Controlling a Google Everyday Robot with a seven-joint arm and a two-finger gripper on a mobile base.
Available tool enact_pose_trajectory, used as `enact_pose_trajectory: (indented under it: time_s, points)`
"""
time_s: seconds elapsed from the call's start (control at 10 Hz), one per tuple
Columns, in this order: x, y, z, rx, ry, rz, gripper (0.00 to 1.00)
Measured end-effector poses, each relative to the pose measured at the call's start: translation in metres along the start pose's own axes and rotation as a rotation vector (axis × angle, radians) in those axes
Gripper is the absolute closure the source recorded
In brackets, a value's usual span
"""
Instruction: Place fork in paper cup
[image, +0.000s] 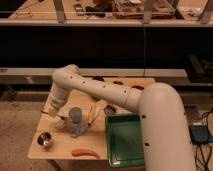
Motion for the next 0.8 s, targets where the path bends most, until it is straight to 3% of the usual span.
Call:
enact_pose_trajectory:
  time_s: [0.7,0.8]
  points:
    - [-0.0023,0.0069,0.0035,-0.001,-0.011,0.006,1.00]
    - [-0.0022,0.0082,0.0034,-0.002,-0.011,0.008,0.96]
